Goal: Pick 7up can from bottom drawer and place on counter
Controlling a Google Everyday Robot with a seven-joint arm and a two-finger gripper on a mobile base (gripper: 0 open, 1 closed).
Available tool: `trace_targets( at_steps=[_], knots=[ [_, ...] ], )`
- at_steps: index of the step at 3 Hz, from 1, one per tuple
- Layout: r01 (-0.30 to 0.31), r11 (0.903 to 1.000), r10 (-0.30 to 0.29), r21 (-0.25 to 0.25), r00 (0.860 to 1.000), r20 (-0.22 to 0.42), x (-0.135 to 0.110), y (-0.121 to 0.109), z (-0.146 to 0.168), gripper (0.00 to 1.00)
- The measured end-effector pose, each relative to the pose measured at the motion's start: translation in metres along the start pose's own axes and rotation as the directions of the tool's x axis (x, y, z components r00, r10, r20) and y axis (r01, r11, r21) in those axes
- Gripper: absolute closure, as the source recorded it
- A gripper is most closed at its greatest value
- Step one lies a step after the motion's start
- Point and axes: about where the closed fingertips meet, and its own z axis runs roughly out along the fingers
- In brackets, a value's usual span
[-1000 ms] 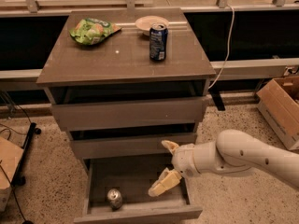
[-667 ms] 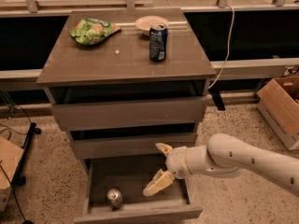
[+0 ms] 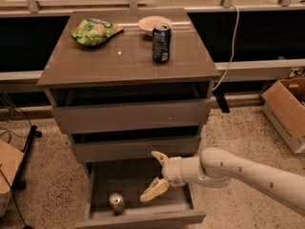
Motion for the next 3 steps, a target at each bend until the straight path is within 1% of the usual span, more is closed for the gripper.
trace_targets(
  at_steps=[1, 2, 3],
  knots=[
    [-0.021, 0.9997, 0.021, -0.013, 1.000, 0.008, 0.010, 0.004, 0.008, 0.00],
    [-0.024, 0.9997, 0.024, 0.001, 0.999, -0.023, 0.015, 0.004, 0.014, 0.00],
    [0.000, 0.9996, 0.001, 0.027, 1.000, -0.026, 0.029, -0.005, 0.027, 0.00]
  ],
)
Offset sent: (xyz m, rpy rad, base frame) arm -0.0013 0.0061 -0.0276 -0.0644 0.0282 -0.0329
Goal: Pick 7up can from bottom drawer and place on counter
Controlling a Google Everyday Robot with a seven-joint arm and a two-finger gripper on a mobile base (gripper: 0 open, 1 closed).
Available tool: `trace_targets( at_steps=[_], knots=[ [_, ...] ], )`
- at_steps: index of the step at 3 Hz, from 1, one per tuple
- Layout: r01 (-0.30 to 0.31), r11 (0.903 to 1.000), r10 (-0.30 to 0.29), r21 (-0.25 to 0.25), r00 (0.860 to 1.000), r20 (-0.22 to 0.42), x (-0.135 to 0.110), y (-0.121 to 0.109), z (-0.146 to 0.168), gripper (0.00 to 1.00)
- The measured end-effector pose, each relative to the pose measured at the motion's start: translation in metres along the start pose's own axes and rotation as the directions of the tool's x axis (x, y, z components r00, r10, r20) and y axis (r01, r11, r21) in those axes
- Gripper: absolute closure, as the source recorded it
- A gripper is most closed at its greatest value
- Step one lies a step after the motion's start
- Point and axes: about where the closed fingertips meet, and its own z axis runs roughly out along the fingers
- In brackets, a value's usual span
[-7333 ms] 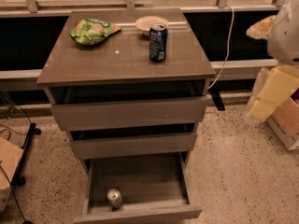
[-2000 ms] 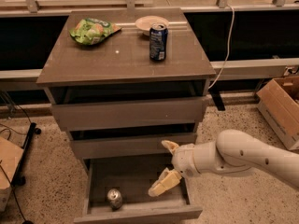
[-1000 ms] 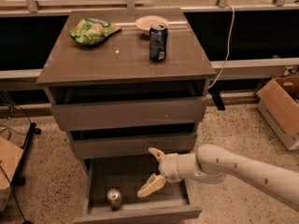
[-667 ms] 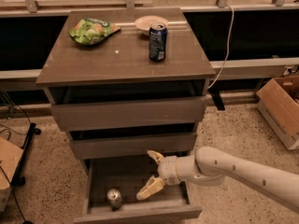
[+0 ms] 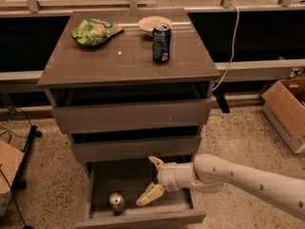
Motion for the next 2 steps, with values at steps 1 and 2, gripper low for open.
trace_targets(
  at_steps=[1, 2],
  knots=[
    [0.037, 0.9990, -0.036, 0.027, 0.999, -0.026, 0.020, -0.003, 0.020, 0.00],
    [0.000, 0.9974, 0.005, 0.072, 0.997, -0.080, 0.076, -0.026, 0.075, 0.00]
  ],
)
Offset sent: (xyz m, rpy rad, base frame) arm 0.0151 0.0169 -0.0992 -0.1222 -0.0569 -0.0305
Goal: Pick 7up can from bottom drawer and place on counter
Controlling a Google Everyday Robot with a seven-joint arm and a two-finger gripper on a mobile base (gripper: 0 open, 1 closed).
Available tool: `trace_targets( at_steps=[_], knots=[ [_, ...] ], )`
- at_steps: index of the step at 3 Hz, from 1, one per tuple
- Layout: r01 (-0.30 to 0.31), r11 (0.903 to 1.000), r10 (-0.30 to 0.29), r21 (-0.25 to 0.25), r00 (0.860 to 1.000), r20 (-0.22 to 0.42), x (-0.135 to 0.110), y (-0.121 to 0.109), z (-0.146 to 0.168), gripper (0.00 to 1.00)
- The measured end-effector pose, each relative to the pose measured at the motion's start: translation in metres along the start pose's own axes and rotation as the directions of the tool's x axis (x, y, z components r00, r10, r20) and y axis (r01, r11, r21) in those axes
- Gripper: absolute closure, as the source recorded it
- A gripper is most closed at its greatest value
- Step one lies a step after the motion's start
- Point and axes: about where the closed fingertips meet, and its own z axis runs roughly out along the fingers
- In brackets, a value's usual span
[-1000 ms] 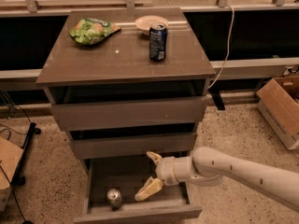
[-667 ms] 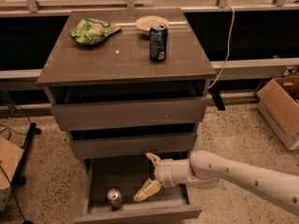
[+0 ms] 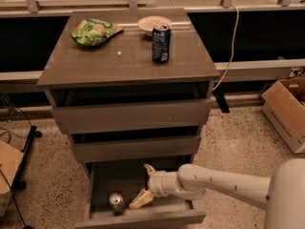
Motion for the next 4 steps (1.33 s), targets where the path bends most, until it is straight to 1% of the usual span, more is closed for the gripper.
trace_targets(
  at_steps=[1, 2, 3, 4],
  knots=[
    [-0.003, 1.0000, 0.003, -0.001, 1.000, 0.001, 0.001, 0.001, 0.002, 0.00],
    [0.020, 0.9996, -0.021, 0.018, 0.999, 0.031, -0.004, -0.001, 0.022, 0.00],
    [0.030, 0.9988, -0.033, 0.040, 0.996, 0.081, -0.002, -0.003, 0.046, 0.00],
    [0.034, 0.9993, -0.036, 0.015, 0.993, 0.108, 0.003, 0.002, 0.082, 0.00]
  ],
)
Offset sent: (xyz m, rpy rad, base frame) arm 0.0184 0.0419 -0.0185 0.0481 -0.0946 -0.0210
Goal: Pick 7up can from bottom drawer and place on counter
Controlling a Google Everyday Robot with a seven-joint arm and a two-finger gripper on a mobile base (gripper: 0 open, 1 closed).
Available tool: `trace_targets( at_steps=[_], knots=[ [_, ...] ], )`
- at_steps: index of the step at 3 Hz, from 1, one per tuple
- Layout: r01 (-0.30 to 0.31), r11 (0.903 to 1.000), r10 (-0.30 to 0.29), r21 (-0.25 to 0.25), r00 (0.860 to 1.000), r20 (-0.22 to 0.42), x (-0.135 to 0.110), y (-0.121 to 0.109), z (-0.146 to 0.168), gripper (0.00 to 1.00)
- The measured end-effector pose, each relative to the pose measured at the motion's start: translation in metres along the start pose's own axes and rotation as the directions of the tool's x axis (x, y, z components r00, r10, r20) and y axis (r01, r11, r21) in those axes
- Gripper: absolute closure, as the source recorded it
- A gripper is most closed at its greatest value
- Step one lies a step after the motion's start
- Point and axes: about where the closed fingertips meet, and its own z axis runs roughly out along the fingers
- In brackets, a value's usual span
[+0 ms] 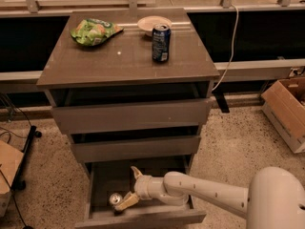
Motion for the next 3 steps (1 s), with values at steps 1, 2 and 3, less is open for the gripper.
trace_targets(
  at_steps=[1, 2, 3],
  knots=[
    [0.007, 0.9994, -0.007, -0.034, 1.000, 0.007, 0.003, 0.007, 0.021, 0.00],
    [0.014, 0.9972, -0.014, -0.073, 1.000, -0.001, 0.007, 0.012, 0.048, 0.00],
    [0.018, 0.9970, -0.019, -0.076, 1.000, -0.009, 0.007, 0.012, 0.052, 0.00]
  ],
)
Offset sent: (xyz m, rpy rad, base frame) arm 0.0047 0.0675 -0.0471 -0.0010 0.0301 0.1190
